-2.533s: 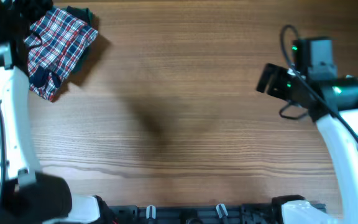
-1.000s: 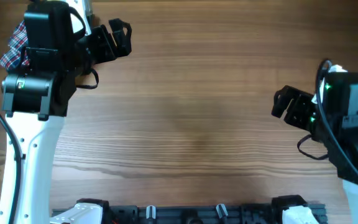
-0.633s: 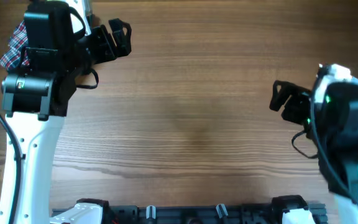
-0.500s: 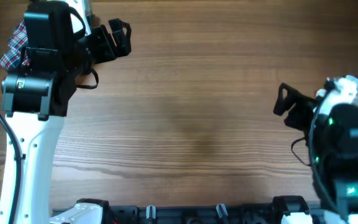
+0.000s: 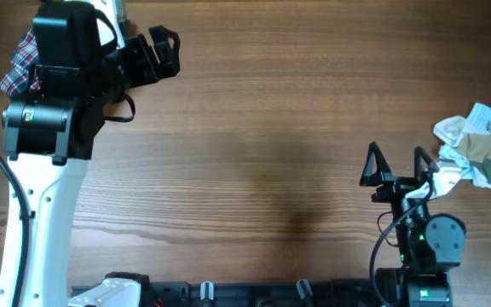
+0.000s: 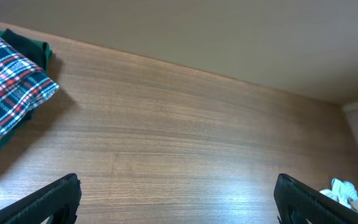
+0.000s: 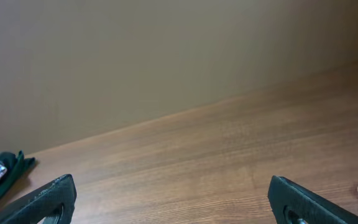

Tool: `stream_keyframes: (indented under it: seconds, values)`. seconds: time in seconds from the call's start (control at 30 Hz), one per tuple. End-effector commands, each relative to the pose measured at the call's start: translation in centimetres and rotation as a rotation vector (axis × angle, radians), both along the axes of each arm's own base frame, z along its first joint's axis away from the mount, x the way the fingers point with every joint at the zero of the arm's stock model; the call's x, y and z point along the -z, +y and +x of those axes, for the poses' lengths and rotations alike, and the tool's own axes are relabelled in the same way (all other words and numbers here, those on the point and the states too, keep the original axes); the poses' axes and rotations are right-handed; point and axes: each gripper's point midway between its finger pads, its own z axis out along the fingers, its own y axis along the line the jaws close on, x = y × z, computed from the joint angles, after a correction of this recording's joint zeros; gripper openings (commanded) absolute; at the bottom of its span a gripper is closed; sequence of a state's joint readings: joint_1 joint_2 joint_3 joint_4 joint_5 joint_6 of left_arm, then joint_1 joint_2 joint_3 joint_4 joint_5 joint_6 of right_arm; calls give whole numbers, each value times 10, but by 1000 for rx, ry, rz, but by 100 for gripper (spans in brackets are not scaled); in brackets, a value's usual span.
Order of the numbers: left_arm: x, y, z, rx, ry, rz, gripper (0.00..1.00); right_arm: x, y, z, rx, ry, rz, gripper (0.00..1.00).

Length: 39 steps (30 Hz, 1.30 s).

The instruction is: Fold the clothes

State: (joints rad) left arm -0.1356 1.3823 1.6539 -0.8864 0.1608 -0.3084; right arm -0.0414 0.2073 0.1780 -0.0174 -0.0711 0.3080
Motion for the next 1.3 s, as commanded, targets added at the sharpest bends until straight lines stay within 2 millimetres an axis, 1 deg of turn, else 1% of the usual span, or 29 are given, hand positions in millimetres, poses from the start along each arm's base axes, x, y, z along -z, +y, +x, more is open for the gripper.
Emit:
stream_keyframes:
  seconds: [0.0, 0.1, 0.2, 0.3, 0.53, 0.67, 0.7, 0.77, 0.8, 0.93, 1.27]
  values:
    - [0, 0, 0, 6, -6, 16, 100, 4, 1, -4, -8, -33, -22, 100]
    - [0, 0, 0, 6, -6, 16, 100, 4, 1, -7, -9, -70, -55, 100]
    - [0, 0, 0, 6, -7, 15, 100, 0, 1, -9, -8, -104, -124, 100]
    - [0, 0, 0, 6, -6, 16, 100, 1, 1, -10, -7, -120, -177, 100]
    - [0, 0, 0, 6, -6, 16, 100, 4, 3, -9, -14, -168, -186, 100]
    - [0, 0, 0, 6, -6, 16, 100, 12, 3, -8, -15, -144, -214, 100]
    - [0, 0, 0, 6, -6, 16, 100, 15, 3, -8, -17, -133, -243, 100]
    - [0, 0, 0, 6, -6, 16, 100, 23, 3, -8, -20, -102, -247, 100]
    - [0, 0, 0, 6, -6, 16, 100, 33, 3, -7, -25, -60, -248, 100]
    - [0, 0, 0, 6, -6, 16, 100, 34, 4, -7, -31, -55, -193, 100]
    - [0, 0, 0, 6, -6, 16, 100, 36, 4, -6, -32, -49, -194, 100]
